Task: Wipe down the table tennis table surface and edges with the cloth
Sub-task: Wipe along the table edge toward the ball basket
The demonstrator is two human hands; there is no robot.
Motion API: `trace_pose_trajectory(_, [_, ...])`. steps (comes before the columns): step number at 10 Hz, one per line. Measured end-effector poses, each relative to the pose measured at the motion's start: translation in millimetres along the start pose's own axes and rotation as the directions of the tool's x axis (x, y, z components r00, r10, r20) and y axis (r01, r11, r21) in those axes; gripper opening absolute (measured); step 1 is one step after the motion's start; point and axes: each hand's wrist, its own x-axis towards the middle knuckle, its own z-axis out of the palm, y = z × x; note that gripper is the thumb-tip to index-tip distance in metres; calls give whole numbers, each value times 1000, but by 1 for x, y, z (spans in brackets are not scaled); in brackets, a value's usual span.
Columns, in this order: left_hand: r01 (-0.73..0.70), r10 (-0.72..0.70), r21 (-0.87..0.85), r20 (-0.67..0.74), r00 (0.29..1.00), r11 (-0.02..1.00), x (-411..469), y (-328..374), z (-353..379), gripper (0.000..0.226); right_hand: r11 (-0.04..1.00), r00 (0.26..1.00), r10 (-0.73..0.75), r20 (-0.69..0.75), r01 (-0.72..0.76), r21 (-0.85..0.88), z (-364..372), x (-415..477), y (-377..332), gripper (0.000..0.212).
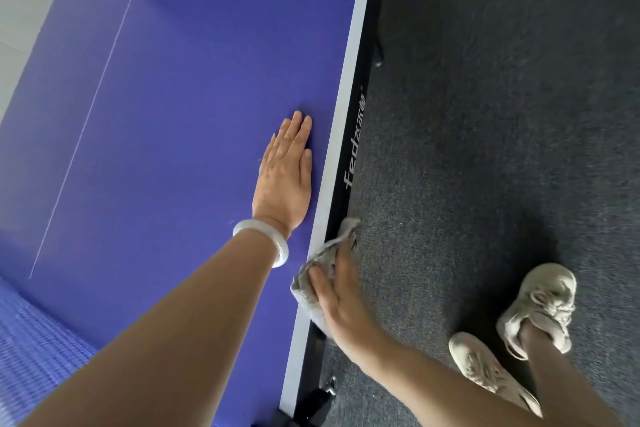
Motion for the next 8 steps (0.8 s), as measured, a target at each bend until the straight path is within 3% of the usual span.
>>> trace_pose_trajectory(1, [-9,9,-13,1,1000,1000,1,0,0,46,1000,1000,21,22,-21,-15,-2,3,-16,82])
trace_pose_trajectory(3, [97,-115,-279,-48,992,955,-8,1,-5,40,1000,998,7,-57,-8,-17,-8,43,-26,83])
trace_pose_trajectory(4, [102,-112,-302,-18,994,948,-27,3,-11,40,997,997,10,-83,-17,-79,-8,44,-19,82])
trace_pose_trajectory(5, [-52,66,-124,107,992,991,-61,0,-17,48,992,993,18,-113,-32,-121,-6,43,-24,80])
trace_pose_trajectory(6, [-80,79,5,134,988,997,-78,-7,-16,51,985,984,-24,-175,-7,-170,3,30,-30,78])
trace_pose_trajectory(7, [-73,68,42,115,991,996,-77,-7,-12,51,965,983,60,-176,-102,-243,23,-3,-15,79])
trace_pose_trajectory(8, [-78,71,50,123,990,996,-78,-7,-11,51,950,962,269,-45,-273,-153,41,-49,5,81])
